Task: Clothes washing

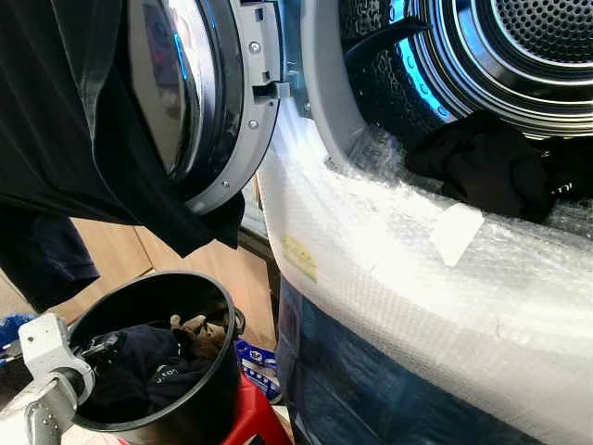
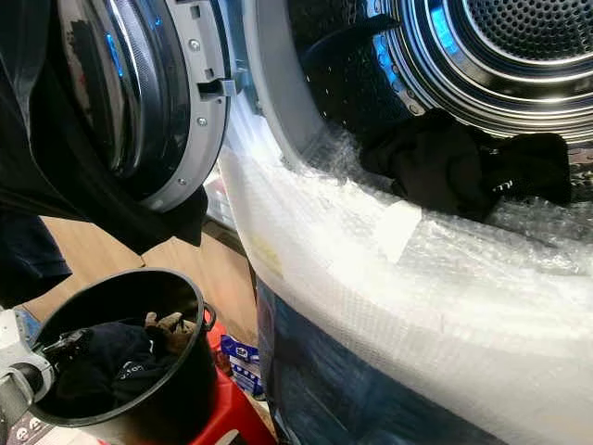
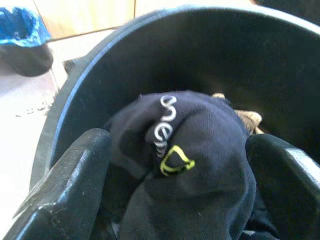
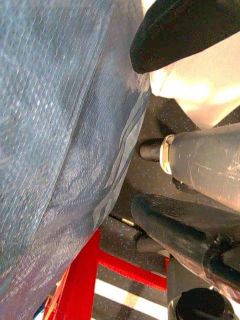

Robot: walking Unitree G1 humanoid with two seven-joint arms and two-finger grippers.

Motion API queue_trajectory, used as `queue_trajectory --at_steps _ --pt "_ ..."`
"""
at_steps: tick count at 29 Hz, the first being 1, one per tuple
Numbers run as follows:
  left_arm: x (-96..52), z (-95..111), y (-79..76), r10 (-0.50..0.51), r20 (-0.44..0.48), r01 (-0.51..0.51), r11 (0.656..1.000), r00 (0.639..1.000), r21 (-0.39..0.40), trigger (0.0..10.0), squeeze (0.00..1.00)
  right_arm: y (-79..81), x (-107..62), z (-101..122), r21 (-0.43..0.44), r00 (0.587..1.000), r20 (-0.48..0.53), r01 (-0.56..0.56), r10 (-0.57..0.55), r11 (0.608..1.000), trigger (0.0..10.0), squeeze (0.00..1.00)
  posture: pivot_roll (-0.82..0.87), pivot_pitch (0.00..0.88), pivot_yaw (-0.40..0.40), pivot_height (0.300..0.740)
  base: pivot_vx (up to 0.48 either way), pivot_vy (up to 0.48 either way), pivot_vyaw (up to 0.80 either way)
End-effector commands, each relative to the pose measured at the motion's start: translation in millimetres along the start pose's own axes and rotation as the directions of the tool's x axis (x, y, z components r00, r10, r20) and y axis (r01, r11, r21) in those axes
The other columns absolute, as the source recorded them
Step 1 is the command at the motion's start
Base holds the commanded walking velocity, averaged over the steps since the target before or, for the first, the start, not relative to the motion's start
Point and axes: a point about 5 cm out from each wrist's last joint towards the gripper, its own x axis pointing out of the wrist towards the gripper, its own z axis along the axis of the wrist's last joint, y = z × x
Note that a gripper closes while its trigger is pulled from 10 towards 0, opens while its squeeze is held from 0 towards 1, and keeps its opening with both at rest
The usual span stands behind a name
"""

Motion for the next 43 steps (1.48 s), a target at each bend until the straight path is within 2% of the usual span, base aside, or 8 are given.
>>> queue_trajectory --at_steps 1,11,23,24,25,26,28,43 --pt "2.6 3.5 -4.2 -0.018 0.003 0.018 1.000 1.000 0.010 10.0 0.00 3.5 0.2 0.5 0.011 1.000 -0.005 -0.010 0.010 1.000 10.0 0.00 0.17 0.009 0.059 0.740 0.000 0.000 0.00" --pt "9.5 -5.4 -25.9 -0.074 -0.046 0.075 0.997 0.996 0.031 10.0 0.00 2.3 0.1 -0.8 -0.002 1.000 -0.013 -0.019 0.019 1.000 10.0 0.00 0.16 0.002 0.054 0.740 0.000 0.000 0.00" --pt "12.8 -20.1 -25.1 0.002 -0.130 0.004 0.999 0.992 0.046 10.0 0.00 5.6 -0.1 -2.7 -0.032 0.999 -0.025 -0.038 0.037 0.999 10.0 0.00 0.15 0.000 0.051 0.740 0.000 0.000 0.00" --pt "12.9 -20.9 -25.2 0.007 -0.136 -0.001 0.999 0.991 0.047 8.7 0.00 6.3 0.0 -2.1 -0.032 0.999 -0.024 -0.040 0.039 0.999 10.0 0.00 0.15 0.000 0.051 0.740 0.000 0.000 0.00" --pt "12.9 -20.9 -25.2 0.007 -0.136 -0.001 0.999 0.991 0.047 8.7 0.00 6.3 0.0 -2.1 -0.032 0.999 -0.024 -0.040 0.039 0.999 10.0 0.00 0.15 0.000 0.051 0.740 0.000 0.000 0.00" --pt "13.4 -22.4 -25.9 0.002 -0.145 0.004 0.999 0.989 0.043 4.7 0.00 7.2 0.0 -3.5 -0.057 0.998 -0.042 -0.046 0.044 0.997 10.0 0.00 0.15 0.000 0.052 0.740 0.000 0.000 0.00" --pt "13.6 -22.9 -27.3 0.001 -0.146 0.006 0.999 0.989 0.048 0.0 0.00 8.4 0.0 -3.5 -0.065 0.998 -0.042 -0.057 0.054 0.996 10.0 0.00 0.15 0.000 0.049 0.740 0.000 0.000 0.00" --pt "14.8 -29.0 -36.5 -0.026 -0.146 0.037 0.997 0.989 0.069 0.0 0.00 11.9 -0.2 -6.7 -0.109 0.995 -0.072 -0.076 0.069 0.991 10.0 0.00 0.15 0.000 0.045 0.740 0.000 0.000 0.00"
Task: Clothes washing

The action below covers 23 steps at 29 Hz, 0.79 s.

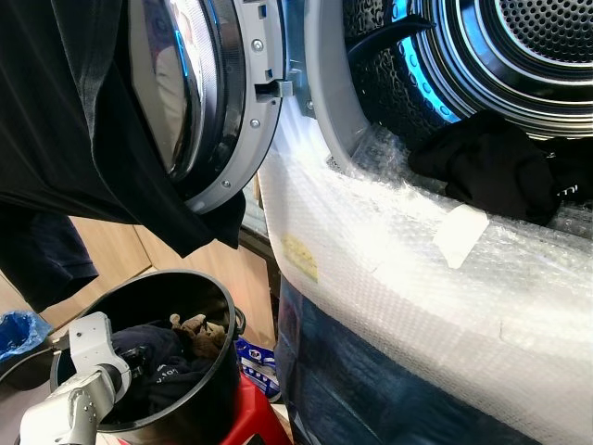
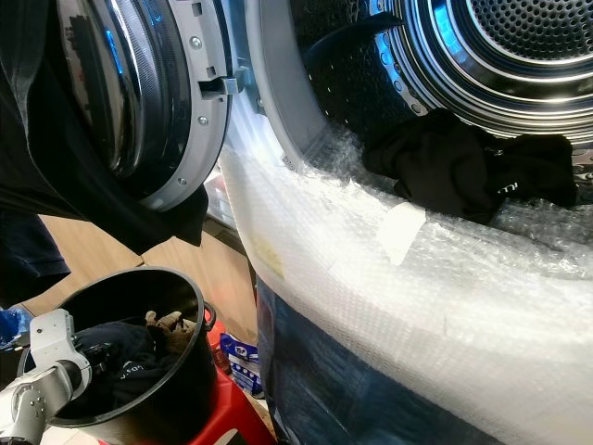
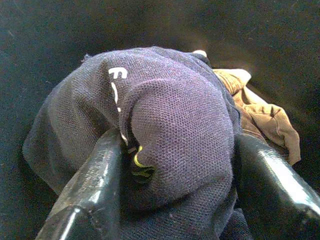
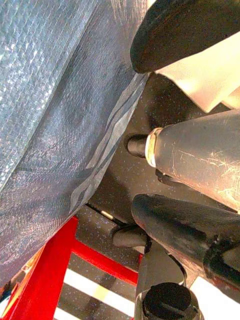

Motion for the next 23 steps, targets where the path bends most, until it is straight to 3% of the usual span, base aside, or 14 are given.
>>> queue_trajectory --at_steps 1,15,22,23 --pt "2.6 -7.3 -5.2 -0.014 -0.025 0.014 1.000 1.000 0.007 0.0 0.00 4.1 0.2 -1.2 -0.006 1.000 -0.008 -0.011 0.011 1.000 10.0 0.00 0.15 0.000 0.045 0.740 0.000 0.000 0.00" --pt "1.7 -8.9 -14.3 -0.046 -0.015 0.046 0.999 0.999 0.024 0.0 0.00 4.6 0.3 -0.1 -0.008 1.000 -0.008 -0.016 0.016 1.000 10.0 0.00 0.15 0.000 0.043 0.740 0.000 0.000 0.00" --pt "-2.7 -5.4 -20.3 -0.082 0.030 0.081 0.996 0.996 0.041 0.0 0.00 4.1 0.1 -2.1 -0.008 1.000 -0.014 -0.017 0.017 1.000 10.0 0.00 0.17 0.000 0.038 0.740 0.000 0.000 0.00" --pt "-6.5 0.2 -22.8 -0.103 0.075 0.098 0.993 0.992 0.071 0.0 0.00 4.4 0.1 -1.8 -0.007 1.000 -0.014 -0.018 0.018 1.000 10.0 0.00 0.17 0.000 0.039 0.740 0.000 0.000 0.00"
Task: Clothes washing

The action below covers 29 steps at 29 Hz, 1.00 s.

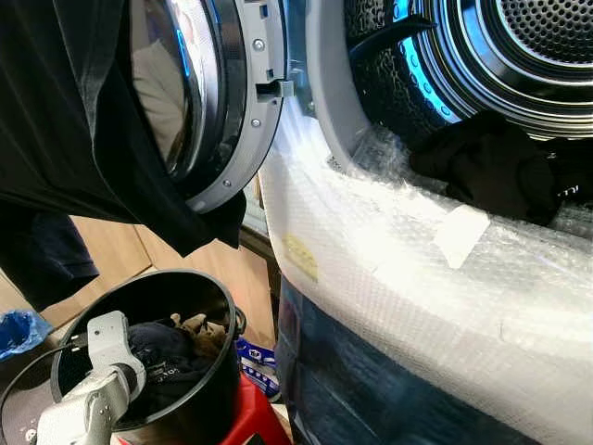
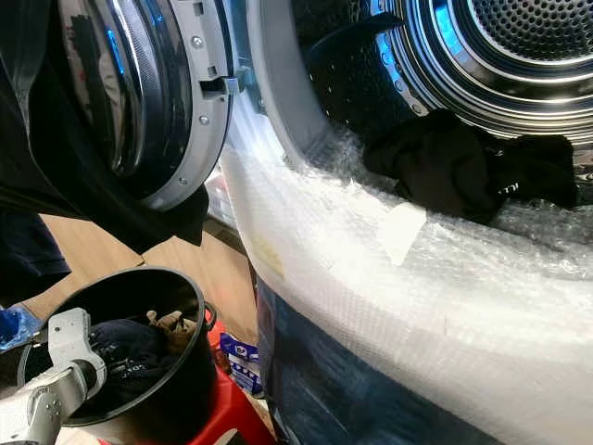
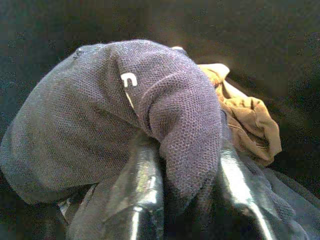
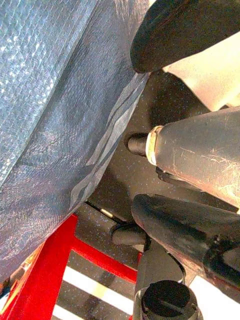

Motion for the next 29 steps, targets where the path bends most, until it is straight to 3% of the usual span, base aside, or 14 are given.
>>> queue_trajectory --at_steps 1,2,3,9,10,11,12,15,16,20,21,22,26,29 --pt "-4.5 9.1 -6.4 -0.042 0.063 0.039 0.998 0.997 0.044 0.0 0.00 3.3 0.1 -1.8 -0.004 1.000 -0.013 -0.010 0.010 1.000 10.0 0.00 0.17 0.000 0.039 0.740 0.000 0.000 0.00" --pt "-5.2 10.2 -6.9 -0.045 0.073 0.041 0.997 0.996 0.058 0.0 0.00 3.3 0.1 -1.7 -0.004 1.000 -0.012 -0.011 0.011 1.000 10.0 0.00 0.17 0.000 0.039 0.740 0.000 0.000 0.00" --pt "-9.9 15.7 -14.6 -0.096 0.107 0.082 0.988 0.990 0.131 0.0 0.00 4.8 0.4 0.7 0.004 1.000 -0.005 -0.018 0.018 1.000 10.0 0.00 0.18 0.000 0.039 0.740 0.000 0.000 0.00" --pt "-23.9 32.5 -30.7 -0.199 0.197 0.148 0.958 0.960 0.247 0.0 0.00 6.1 0.8 4.8 0.006 1.000 0.004 -0.023 0.023 1.000 10.0 0.00 0.19 0.000 0.038 0.740 0.000 0.000 0.00" --pt "-31.4 38.5 -39.0 -0.264 0.208 0.194 0.932 0.942 0.305 0.0 0.00 6.3 0.8 5.4 0.005 1.000 0.005 -0.023 0.023 1.000 10.0 0.00 0.19 0.000 0.033 0.740 0.000 0.000 0.00" --pt "-51.7 47.1 -58.8 -0.424 0.184 0.326 0.856 0.887 0.402 0.0 0.00 6.7 0.9 6.4 -0.002 1.000 0.008 -0.029 0.029 1.000 10.0 0.00 0.19 0.000 0.034 0.740 0.000 0.000 0.00" --pt "-58.7 48.9 -65.2 -0.475 0.164 0.372 0.824 0.864 0.427 0.0 0.00 6.8 0.9 6.9 -0.005 0.999 0.009 -0.031 0.031 1.000 10.0 0.00 0.20 0.000 0.031 0.740 0.000 0.000 0.00" --pt "-73.4 53.3 -76.0 -0.569 0.096 0.454 0.736 0.816 0.503 0.0 0.00 6.8 1.0 7.8 -0.006 0.999 0.010 -0.031 0.031 0.999 10.0 0.00 0.20 0.000 0.031 0.740 0.000 0.000 0.00" --pt "-73.4 53.3 -76.0 -0.569 0.096 0.454 0.736 0.816 0.503 0.0 0.00 6.8 1.0 7.8 -0.006 0.999 0.010 -0.031 0.031 0.999 10.0 0.00 0.20 0.000 0.031 0.740 0.000 0.000 0.00" --pt "-90.3 68.8 -95.1 -0.706 0.023 0.552 0.573 0.708 0.606 0.0 0.00 7.5 1.1 11.5 0.002 0.999 0.031 -0.038 0.038 0.999 10.0 0.00 0.20 0.000 0.031 0.740 0.000 0.000 0.00" --pt "-93.5 70.4 -104.5 -0.745 -0.001 0.591 0.528 0.667 0.610 0.0 0.00 8.3 1.2 13.6 0.003 0.998 0.042 -0.045 0.045 0.999 10.0 0.00 0.19 0.000 0.038 0.740 0.000 0.000 0.00" --pt "-94.0 70.6 -107.5 -0.754 -0.006 0.602 0.519 0.656 0.606 0.0 0.00 8.5 1.2 14.6 0.006 0.998 0.046 -0.047 0.047 0.999 10.0 0.00 0.19 0.000 0.038 0.740 0.000 0.000 0.00" --pt "-102.5 60.5 -126.4 -0.834 -0.111 0.711 0.382 0.540 0.590 0.0 0.00 10.2 1.4 16.0 -0.002 0.998 0.047 -0.051 0.051 0.999 10.0 0.00 0.17 0.000 0.052 0.740 0.000 0.000 0.00" --pt "-106.0 55.4 -132.4 -0.852 -0.160 0.755 0.337 0.499 0.562 0.0 0.00 11.2 1.4 17.1 -0.008 0.997 0.051 -0.056 0.056 0.998 10.0 0.00 0.16 0.000 0.058 0.740 0.000 0.000 0.00"
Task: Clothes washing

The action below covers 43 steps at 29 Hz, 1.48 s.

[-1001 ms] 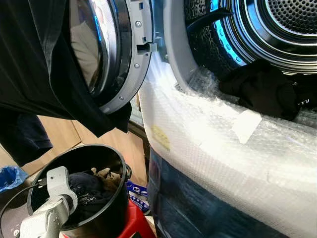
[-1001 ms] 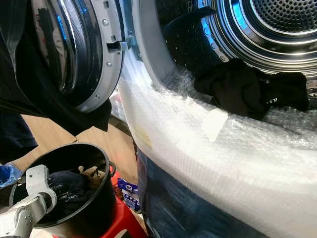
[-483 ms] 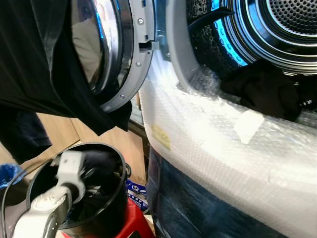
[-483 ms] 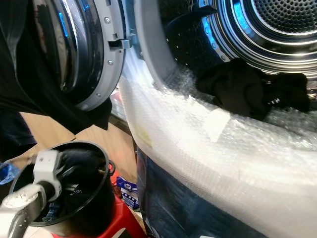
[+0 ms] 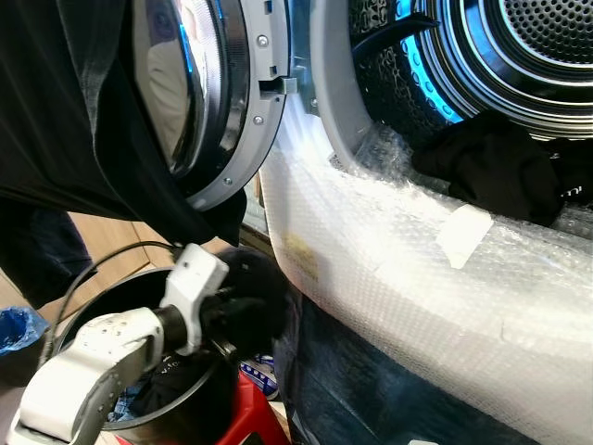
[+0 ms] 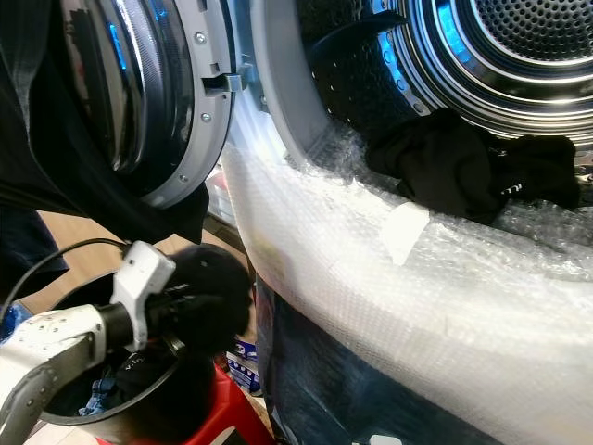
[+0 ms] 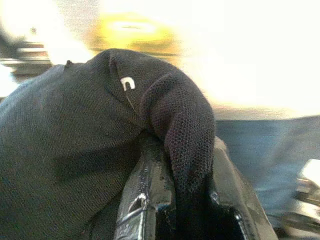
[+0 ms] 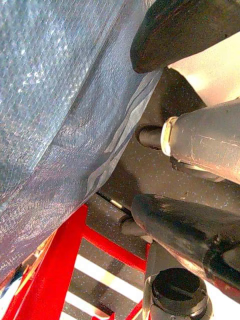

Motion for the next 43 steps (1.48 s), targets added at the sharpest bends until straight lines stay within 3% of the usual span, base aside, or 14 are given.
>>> queue_trajectory --at_steps 1,3,7,12,17,20,28,30,31,34,35,37,40,43 --pt "5.6 6.6 -18.0 -0.147 -0.016 0.147 0.989 0.989 0.016 0.0 0.00 3.9 0.5 2.6 -0.004 1.000 0.012 -0.014 0.014 1.000 10.0 0.00 0.16 0.000 0.059 0.740 0.000 0.000 0.00" --pt "10.7 3.6 -35.5 -0.295 -0.075 0.299 0.954 0.952 0.038 0.0 0.00 6.3 0.7 3.1 -0.016 1.000 0.012 -0.024 0.024 1.000 10.0 0.00 0.16 0.000 0.059 0.740 0.000 0.000 0.00" --pt "21.6 7.2 -51.4 -0.430 -0.056 0.432 0.901 0.901 0.030 0.0 0.00 8.7 0.7 1.9 -0.037 1.000 0.006 -0.030 0.031 0.999 10.0 0.00 0.15 0.000 0.061 0.740 0.000 0.000 0.00" --pt "38.8 -7.4 -57.2 -0.481 -0.087 0.482 0.876 0.872 -0.011 0.0 0.00 9.8 0.8 2.6 -0.055 0.999 0.012 -0.029 0.030 0.998 10.0 0.00 0.12 0.000 0.072 0.740 0.000 0.000 0.00" --pt "49.2 -39.2 -49.4 -0.389 -0.184 0.387 0.921 0.903 -0.048 0.0 0.00 5.6 0.2 1.1 -0.091 1.000 0.014 -0.025 0.026 0.996 10.0 0.00 0.11 0.000 0.067 0.740 0.000 0.000 0.00" --pt "44.6 -53.3 -41.7 -0.329 -0.261 0.333 0.943 0.908 -0.033 0.0 0.00 -0.8 -0.7 3.5 -0.190 0.998 0.030 -0.042 0.049 0.981 10.0 0.00 0.13 0.000 0.055 0.740 0.000 0.000 0.00" --pt "39.4 -83.9 -24.0 -0.234 -0.400 0.269 0.963 0.886 0.031 0.0 0.00 -20.4 -5.3 25.0 -0.453 0.982 0.069 -0.128 0.178 0.882 10.0 0.00 0.11 0.000 0.050 0.740 0.000 0.000 0.00" --pt "39.4 -88.1 -24.6 -0.243 -0.420 0.285 0.958 0.874 0.038 0.0 0.00 -23.4 -7.6 31.2 -0.522 0.969 0.067 -0.168 0.237 0.836 10.0 0.76 0.10 0.000 0.045 0.740 0.000 0.000 0.00" --pt "39.6 -89.7 -24.8 -0.244 -0.431 0.293 0.955 0.869 0.050 0.0 0.00 -24.3 -9.1 33.7 -0.543 0.960 0.068 -0.192 0.270 0.818 10.0 1.00 0.10 0.000 0.042 0.740 0.000 0.000 0.00" --pt "39.9 -96.1 -26.2 -0.255 -0.468 0.329 0.941 0.846 0.082 0.0 0.00 -27.6 -13.5 36.8 -0.590 0.933 0.055 -0.257 0.356 0.765 10.0 1.00 0.11 0.000 0.032 0.740 0.000 0.000 0.00" --pt "41.1 -99.6 -27.2 -0.270 -0.481 0.352 0.932 0.834 0.087 0.0 0.00 -30.0 -17.8 37.2 -0.634 0.905 0.022 -0.316 0.425 0.706 10.0 1.00 0.12 0.000 0.027 0.740 0.000 0.000 0.00" --pt "43.3 -99.4 -27.4 -0.282 -0.478 0.372 0.923 0.832 0.102 0.0 0.00 -33.1 -22.0 41.0 -0.663 0.879 0.009 -0.352 0.477 0.661 10.0 1.00 0.11 0.000 0.027 0.740 0.000 0.000 0.00" --pt "46.9 -97.8 -21.3 -0.260 -0.484 0.373 0.915 0.836 0.153 0.0 0.00 -37.9 -27.1 61.7 -0.636 0.853 0.098 -0.342 0.512 0.692 10.0 1.00 0.11 0.000 0.027 0.740 0.000 0.000 0.00" --pt "47.1 -96.1 -16.7 -0.268 -0.487 0.395 0.901 0.831 0.178 0.0 0.00 -37.5 -33.8 74.8 -0.651 0.804 0.127 -0.374 0.581 0.660 10.0 1.00 0.11 0.000 0.028 0.740 0.000 0.000 0.00"
